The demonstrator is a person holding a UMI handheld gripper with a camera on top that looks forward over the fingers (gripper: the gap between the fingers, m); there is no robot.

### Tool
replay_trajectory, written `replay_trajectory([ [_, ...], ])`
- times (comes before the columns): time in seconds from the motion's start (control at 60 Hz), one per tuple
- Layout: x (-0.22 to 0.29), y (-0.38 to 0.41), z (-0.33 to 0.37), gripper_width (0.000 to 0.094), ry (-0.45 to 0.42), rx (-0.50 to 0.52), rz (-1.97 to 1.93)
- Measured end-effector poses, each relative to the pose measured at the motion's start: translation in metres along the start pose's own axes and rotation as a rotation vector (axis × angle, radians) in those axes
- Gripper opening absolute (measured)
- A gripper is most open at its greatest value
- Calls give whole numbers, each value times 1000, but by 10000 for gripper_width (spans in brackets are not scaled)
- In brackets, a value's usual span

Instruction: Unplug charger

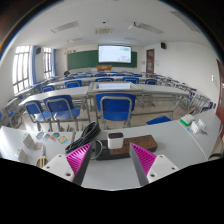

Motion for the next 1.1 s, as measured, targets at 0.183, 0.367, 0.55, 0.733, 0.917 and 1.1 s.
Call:
replay_trajectory([
  [0.183, 5, -35, -85, 741, 20, -2, 21],
  [0.367, -3, -29, -118, 414, 40, 48, 37],
  [0.55, -6, -22, -121, 242, 52, 58, 16],
  [0.733, 92, -12, -83, 215, -181, 83, 34],
  [0.917, 247, -66, -23, 218, -445, 60, 24],
  [1.1, 116, -195, -82, 252, -139, -79, 13],
])
Point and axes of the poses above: the point between the fingertips, and its own axes, seen from behind it with the camera up: y to the left, x up, z backward, against the way the camera looks, the point moved 6 cm from there along z, backward, against the way the camera looks, and after that the axes turned 6 degrees about x, right-handed, at the moved point
